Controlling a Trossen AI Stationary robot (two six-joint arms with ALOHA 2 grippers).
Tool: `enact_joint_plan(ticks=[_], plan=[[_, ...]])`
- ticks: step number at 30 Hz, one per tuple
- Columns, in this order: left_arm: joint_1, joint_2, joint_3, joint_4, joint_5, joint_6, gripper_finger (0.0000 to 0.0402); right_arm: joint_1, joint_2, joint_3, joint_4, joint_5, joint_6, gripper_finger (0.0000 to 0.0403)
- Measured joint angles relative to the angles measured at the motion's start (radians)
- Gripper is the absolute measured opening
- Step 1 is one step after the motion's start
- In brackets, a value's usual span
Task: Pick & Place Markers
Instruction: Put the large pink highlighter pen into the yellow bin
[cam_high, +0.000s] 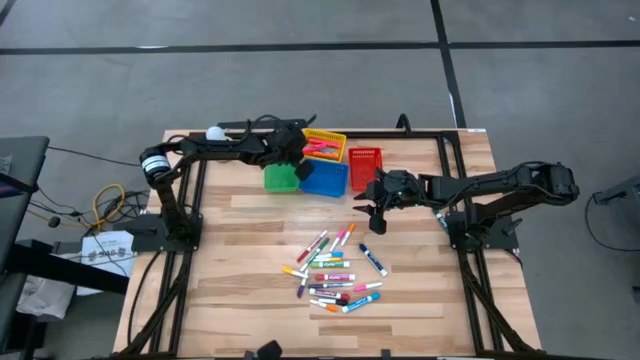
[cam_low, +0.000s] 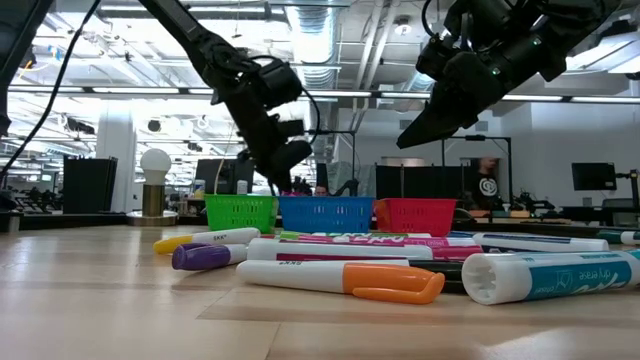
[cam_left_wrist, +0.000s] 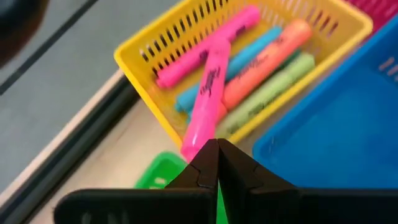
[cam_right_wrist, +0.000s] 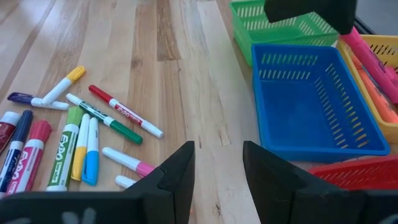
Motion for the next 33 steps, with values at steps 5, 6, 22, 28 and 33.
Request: enact_joint_plan(ticks=[5,6,22,28,33], plan=[[0.007,0.0,0.0,0.041,-0.014,0.002,0.0006,0.0,0.0,0.0,0.0,0.0,0.0,0.0125],[0.009,0.0,0.0,0.041,-0.014,0.002,0.0006,0.0,0.0,0.0,0.0,0.0,0.0,0.0125],[0.005,0.0,0.0,-0.03,-0.061,-0.03,0.0006,0.0,0.0,0.0,0.0,0.0,0.0,0.0125],[0.003,0.0,0.0,-0.026,-0.121,-0.03,0.0006,0.0,0.0,0.0,0.0,0.0,0.0,0.0125],[0.011,0.0,0.0,-0.008,-0.157,-0.03,0.0006,0.0,0.0,0.0,0.0,0.0,0.0,0.0125]])
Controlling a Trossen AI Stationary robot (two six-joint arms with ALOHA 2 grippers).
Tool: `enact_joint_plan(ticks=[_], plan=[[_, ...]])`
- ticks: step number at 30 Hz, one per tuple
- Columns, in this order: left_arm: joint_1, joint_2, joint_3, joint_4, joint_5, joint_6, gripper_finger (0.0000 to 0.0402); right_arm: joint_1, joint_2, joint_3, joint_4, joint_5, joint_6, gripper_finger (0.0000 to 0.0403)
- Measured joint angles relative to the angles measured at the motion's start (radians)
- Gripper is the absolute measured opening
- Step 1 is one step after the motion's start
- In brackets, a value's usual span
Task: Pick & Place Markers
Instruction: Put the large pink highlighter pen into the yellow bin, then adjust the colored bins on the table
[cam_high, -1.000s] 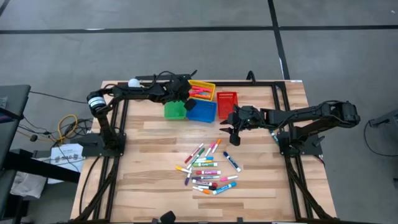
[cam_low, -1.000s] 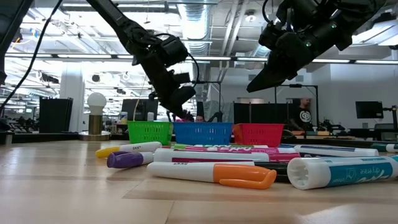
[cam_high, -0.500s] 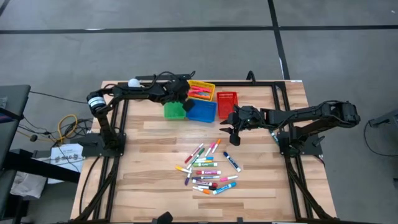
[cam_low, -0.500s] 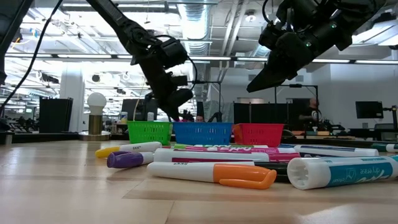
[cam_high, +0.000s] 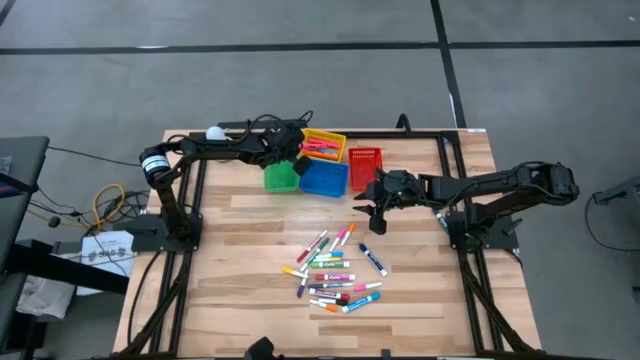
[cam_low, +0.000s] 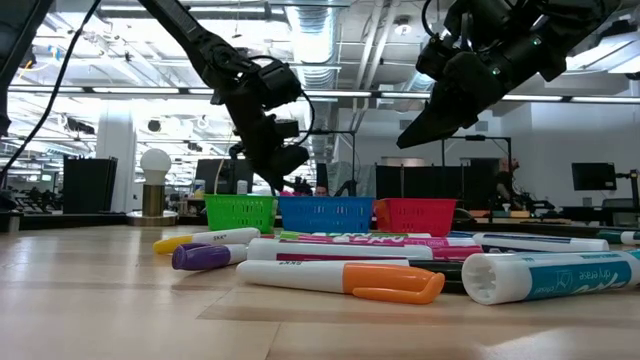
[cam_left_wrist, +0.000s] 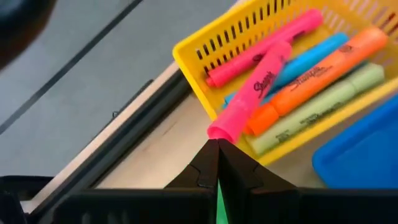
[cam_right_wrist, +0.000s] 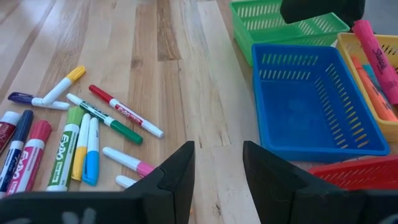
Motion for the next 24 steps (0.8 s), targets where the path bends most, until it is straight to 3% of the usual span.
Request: enact_joint_plan(ticks=[13,19,24], plan=[[0.028,0.0,0.0,0.088,0.0,0.029,0.0006,0.0,0.0,0.0,0.0,0.0,-0.001,0.0125],[0.015,0.0,0.0,0.067,0.152,0.003,0.0006,0.0,0.0,0.0,0.0,0.0,0.0,0.0125],[-0.019,-0.001,0.0,0.056,0.157,0.005,0.0006,0.0,0.0,0.0,0.0,0.0,0.0,0.0125]])
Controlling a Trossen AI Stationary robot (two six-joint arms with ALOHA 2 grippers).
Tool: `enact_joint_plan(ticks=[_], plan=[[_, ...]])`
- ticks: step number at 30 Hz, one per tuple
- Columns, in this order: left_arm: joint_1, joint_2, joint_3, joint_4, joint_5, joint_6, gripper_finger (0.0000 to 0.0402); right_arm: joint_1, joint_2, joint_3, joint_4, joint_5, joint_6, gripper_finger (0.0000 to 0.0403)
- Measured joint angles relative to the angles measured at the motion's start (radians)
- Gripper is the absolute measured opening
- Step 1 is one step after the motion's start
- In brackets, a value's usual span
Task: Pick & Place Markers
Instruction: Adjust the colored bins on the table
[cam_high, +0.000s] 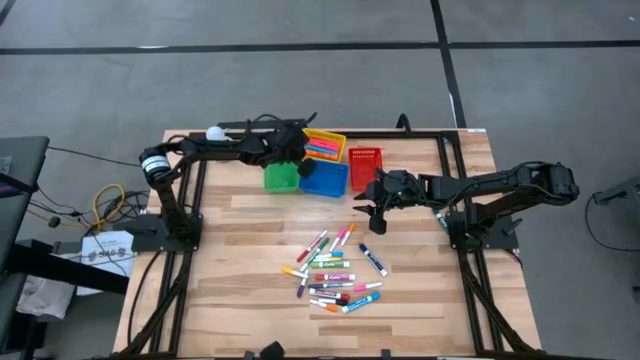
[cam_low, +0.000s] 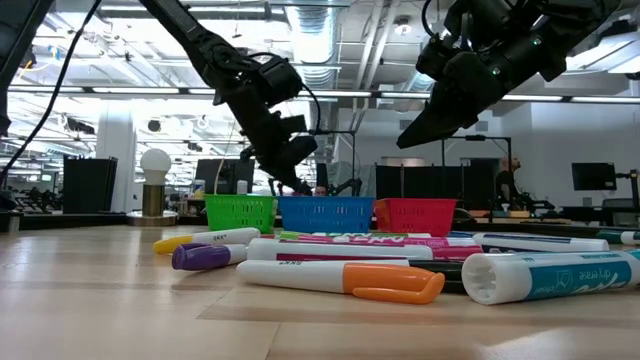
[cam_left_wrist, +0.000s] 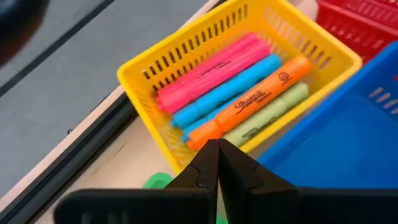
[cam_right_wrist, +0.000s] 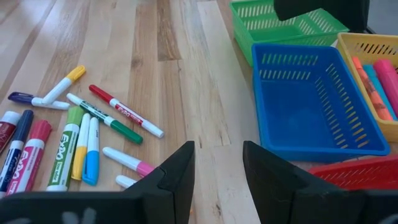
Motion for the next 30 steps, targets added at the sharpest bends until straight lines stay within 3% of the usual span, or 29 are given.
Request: enact_joint_plan(ticks=[5,11,17,19,23,30], plan=[[-0.051,-0.044,-0.009,-0.012,0.0,0.043,0.0006,0.0,0.0,0.0,0.0,-0.002,0.0,0.0125],[-0.178,-0.227,-0.11,-0.006,-0.001,0.048,0.0006,0.0,0.0,0.0,0.0,0.011,0.017,0.0125],[-0.354,-0.463,-0.324,0.073,-0.015,-0.068,0.0006,-0.002,0.0,0.0,-0.052,0.271,0.145,0.0125],[-0.408,-0.532,-0.401,0.091,-0.075,-0.148,0.0006,-0.002,-0.002,0.0,-0.084,0.391,0.201,0.0125],[-0.49,-0.647,-0.541,0.09,-0.321,-0.34,0.0006,-0.002,-0.007,0.001,-0.15,0.583,0.329,0.0125],[-0.508,-0.719,-0.68,0.091,-0.589,-0.496,0.0006,-0.005,-0.008,0.003,-0.207,0.746,0.454,0.0125]])
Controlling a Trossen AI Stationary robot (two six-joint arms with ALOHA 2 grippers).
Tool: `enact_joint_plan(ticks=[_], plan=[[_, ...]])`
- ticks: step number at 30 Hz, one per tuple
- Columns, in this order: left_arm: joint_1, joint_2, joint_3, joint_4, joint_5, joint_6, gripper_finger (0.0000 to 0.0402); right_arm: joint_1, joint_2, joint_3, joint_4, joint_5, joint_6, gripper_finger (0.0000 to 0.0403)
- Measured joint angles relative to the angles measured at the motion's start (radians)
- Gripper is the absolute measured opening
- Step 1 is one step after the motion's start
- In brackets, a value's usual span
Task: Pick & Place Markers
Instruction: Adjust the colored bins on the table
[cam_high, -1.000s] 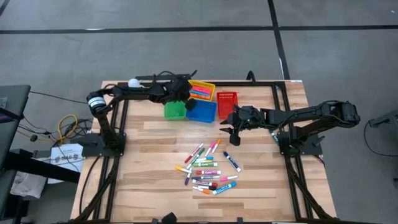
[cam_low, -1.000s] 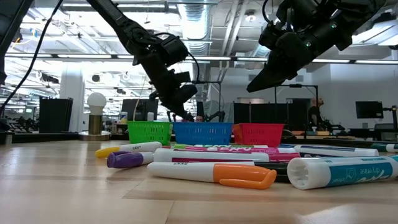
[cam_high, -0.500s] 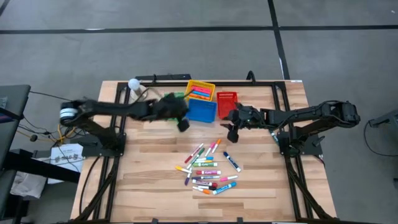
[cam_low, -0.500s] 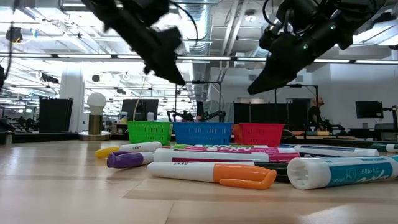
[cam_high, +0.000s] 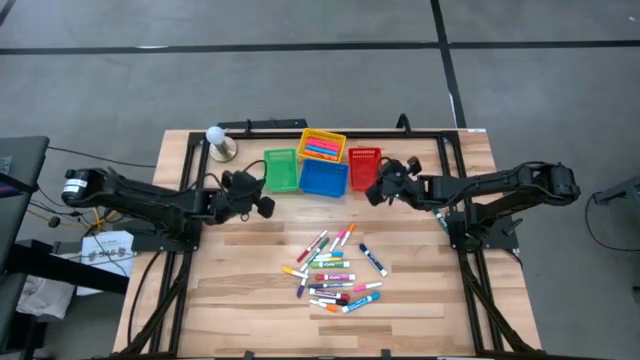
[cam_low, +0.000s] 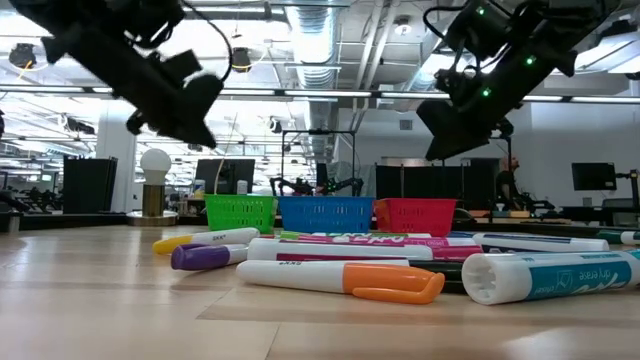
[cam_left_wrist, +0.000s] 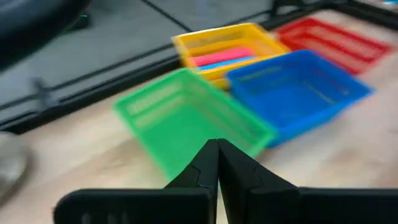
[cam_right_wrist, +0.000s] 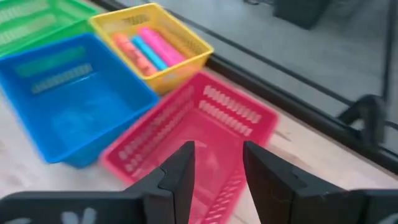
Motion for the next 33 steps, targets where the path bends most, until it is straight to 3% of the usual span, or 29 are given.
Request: enact_joint_plan(ticks=[4,12,18,25,33], plan=[[0.018,0.01,-0.039,-0.002,-0.078,-0.033,0.0006,-0.023,0.0,0.0,-0.093,0.046,0.053,0.0125],[0.075,0.013,-0.05,-0.007,-0.086,-0.055,0.0006,-0.183,-0.014,0.0,-0.338,0.067,0.238,0.0125],[0.086,0.013,-0.05,-0.008,-0.221,0.009,0.0006,-0.289,-0.015,0.0,-0.357,0.149,0.256,0.0125],[0.144,0.013,-0.049,-0.063,-0.241,0.032,0.0006,-0.383,-0.015,0.0,-0.385,0.229,0.256,0.0125],[0.293,0.013,-0.049,-0.092,-0.299,0.041,0.0006,-0.456,-0.008,0.0,-0.388,0.252,0.256,0.0125]])
